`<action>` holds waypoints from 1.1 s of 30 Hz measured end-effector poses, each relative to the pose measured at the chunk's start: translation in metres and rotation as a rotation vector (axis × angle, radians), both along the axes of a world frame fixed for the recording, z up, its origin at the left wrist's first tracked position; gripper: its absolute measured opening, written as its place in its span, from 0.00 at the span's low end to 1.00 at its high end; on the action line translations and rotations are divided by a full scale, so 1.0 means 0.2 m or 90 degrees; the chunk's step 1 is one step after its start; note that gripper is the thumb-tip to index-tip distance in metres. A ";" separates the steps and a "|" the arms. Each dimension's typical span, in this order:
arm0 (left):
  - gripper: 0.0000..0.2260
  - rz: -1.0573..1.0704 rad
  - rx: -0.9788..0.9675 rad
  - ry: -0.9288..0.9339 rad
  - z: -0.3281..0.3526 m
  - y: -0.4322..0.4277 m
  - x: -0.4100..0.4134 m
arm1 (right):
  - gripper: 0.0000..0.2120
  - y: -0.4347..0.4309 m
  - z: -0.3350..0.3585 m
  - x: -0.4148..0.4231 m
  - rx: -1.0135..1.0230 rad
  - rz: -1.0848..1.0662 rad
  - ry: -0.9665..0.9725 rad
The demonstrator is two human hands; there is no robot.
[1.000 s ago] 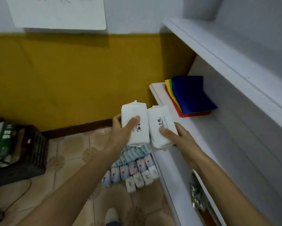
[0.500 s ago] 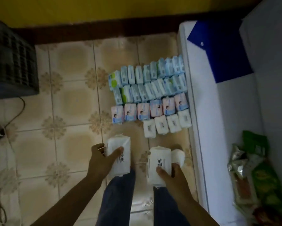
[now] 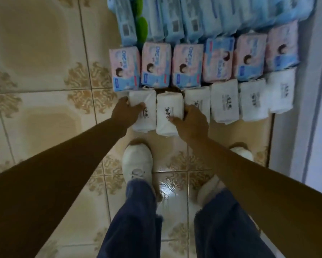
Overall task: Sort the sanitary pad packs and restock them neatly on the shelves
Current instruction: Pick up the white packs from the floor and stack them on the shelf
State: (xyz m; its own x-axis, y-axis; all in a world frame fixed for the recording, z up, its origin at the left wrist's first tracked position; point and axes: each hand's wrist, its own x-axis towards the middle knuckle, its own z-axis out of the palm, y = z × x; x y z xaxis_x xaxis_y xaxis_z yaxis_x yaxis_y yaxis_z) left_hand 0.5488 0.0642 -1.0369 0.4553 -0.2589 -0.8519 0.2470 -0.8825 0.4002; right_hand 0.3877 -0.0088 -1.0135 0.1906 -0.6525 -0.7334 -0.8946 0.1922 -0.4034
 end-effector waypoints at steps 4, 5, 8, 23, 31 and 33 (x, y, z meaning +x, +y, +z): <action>0.32 0.107 0.007 -0.021 0.04 0.01 -0.06 | 0.13 0.03 0.06 -0.05 -0.173 0.020 0.007; 0.33 0.112 0.004 -0.025 0.09 0.02 -0.09 | 0.10 0.02 0.08 -0.08 -0.182 0.016 0.020; 0.36 -0.026 0.015 -0.087 0.30 0.07 -0.18 | 0.05 -0.04 0.21 -0.14 -0.112 -0.020 0.033; 0.48 -0.856 -0.261 -0.661 2.13 -0.06 -0.12 | 0.33 -0.28 2.18 -0.39 -0.346 0.516 0.106; 0.47 -0.873 -0.435 -0.724 2.91 -0.15 -0.20 | 0.34 -0.11 3.04 -0.48 -0.608 0.442 0.136; 0.48 -0.901 -0.508 -0.737 3.06 -0.19 -0.29 | 0.36 -0.01 3.19 -0.58 -0.661 0.409 0.179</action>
State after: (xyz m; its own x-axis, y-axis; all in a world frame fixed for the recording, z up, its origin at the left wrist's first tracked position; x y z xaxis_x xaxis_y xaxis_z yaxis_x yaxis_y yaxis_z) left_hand 0.4914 0.0258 -0.4253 -0.2269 -0.9674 0.1127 -0.9572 0.2429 0.1576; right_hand 0.2713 -0.0118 -0.3755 0.6093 -0.7929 0.0042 -0.7878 -0.6048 0.1167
